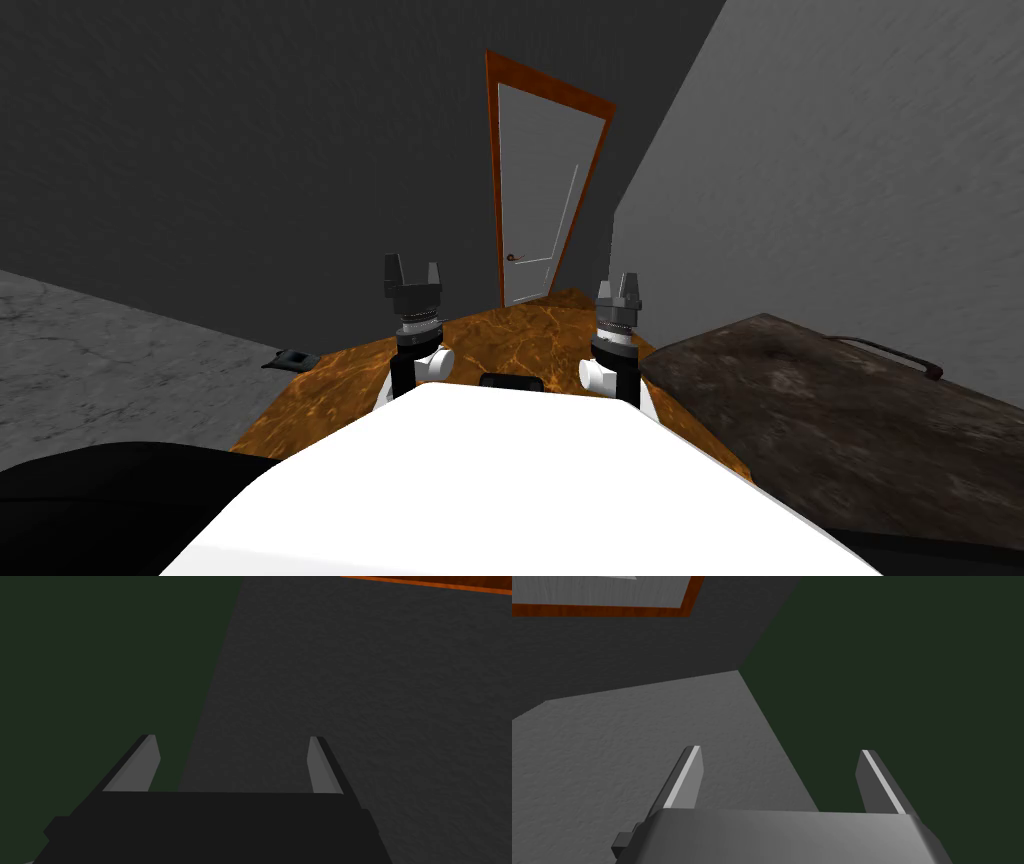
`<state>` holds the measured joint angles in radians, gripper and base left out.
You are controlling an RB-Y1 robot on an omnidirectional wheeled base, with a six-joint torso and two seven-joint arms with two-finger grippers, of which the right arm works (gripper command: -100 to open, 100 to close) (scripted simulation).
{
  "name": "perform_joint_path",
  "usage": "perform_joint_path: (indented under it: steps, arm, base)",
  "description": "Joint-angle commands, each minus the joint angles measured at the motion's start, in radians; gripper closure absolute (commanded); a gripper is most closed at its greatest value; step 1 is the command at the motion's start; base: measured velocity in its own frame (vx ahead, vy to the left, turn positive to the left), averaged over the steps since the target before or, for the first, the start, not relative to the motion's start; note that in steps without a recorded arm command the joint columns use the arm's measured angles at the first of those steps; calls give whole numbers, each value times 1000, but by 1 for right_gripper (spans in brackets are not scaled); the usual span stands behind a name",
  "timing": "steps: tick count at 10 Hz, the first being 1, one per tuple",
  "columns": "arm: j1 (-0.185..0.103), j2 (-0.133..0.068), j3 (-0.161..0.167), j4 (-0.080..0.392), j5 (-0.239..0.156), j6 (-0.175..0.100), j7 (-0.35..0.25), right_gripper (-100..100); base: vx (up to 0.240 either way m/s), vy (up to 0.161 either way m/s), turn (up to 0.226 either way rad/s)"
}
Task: Pull the door open
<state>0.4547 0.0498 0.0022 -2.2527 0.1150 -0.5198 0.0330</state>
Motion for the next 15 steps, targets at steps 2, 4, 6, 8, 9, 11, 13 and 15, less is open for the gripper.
perform_joint_path:
  steps: [2,4,6,8,9,11,13,15]
  arm:
    - [-24,-17,-6,53,-5,-6,-1,-100]
    - [-44,-30,-10,99,-10,-11,-3,-100]
    - [-63,-41,-15,141,-14,-15,-4,-100]
    - [-82,-52,-19,184,-18,-20,-5,-100]
    - [-94,-58,-22,210,-21,-23,-6,-100]
    - [-118,-70,-27,263,-26,-28,-7,-100]
    - [-143,-81,-33,319,-32,-34,-9,-100]
    - [-157,-87,-36,350,-35,-38,-10,-100]
  base:
    - [46,3,93]
    - [94,-7,69]
    - [87,-11,72]
    - [76,1,71]
    - [68,-4,74]
    - [81,-14,100]
    - [86,-5,91]
    - [54,-8,50]
